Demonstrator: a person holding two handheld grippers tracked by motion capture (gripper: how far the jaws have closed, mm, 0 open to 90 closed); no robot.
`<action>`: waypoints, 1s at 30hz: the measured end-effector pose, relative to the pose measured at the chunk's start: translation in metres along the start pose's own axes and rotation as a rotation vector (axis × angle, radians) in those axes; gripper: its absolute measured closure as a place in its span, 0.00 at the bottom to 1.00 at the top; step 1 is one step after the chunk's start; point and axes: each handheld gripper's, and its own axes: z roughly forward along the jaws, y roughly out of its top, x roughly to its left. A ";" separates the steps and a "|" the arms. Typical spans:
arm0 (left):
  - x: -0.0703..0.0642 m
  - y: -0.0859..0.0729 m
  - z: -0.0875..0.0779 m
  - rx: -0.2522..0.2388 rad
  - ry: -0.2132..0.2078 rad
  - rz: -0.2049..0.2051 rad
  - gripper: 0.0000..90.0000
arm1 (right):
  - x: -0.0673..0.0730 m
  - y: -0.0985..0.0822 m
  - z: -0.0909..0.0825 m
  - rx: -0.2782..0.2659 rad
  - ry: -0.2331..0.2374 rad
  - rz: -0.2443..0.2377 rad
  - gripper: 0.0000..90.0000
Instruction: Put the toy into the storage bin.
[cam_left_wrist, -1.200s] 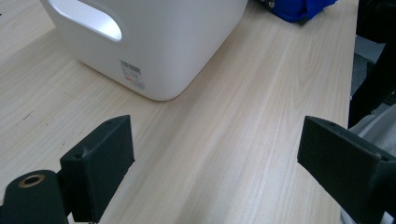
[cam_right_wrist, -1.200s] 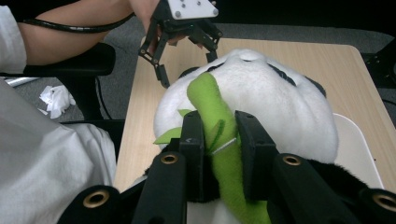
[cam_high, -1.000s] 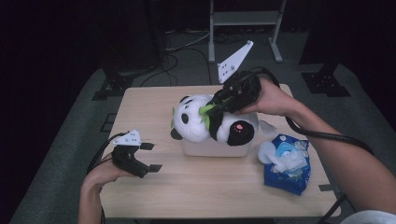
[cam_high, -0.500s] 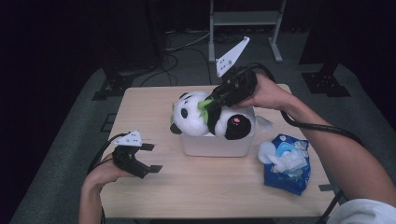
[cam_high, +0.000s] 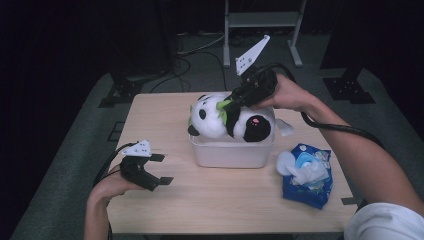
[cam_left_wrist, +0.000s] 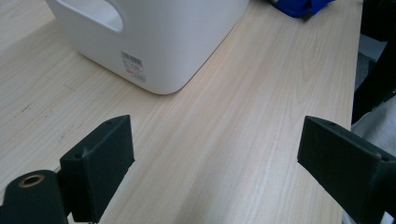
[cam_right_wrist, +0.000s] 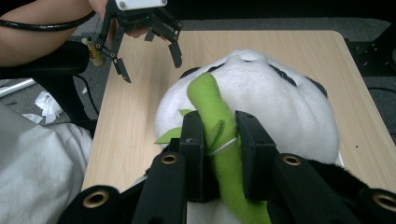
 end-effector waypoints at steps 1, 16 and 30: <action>0.000 0.000 0.000 0.000 0.000 0.000 0.10 | -0.002 -0.001 0.000 0.005 -0.002 -0.004 0.81; -0.002 0.001 0.002 -0.001 -0.009 0.000 0.10 | -0.020 -0.005 -0.004 0.015 -0.024 0.001 0.81; -0.003 0.000 0.005 0.008 -0.017 -0.005 0.10 | -0.037 -0.016 0.016 0.044 -0.010 0.011 0.81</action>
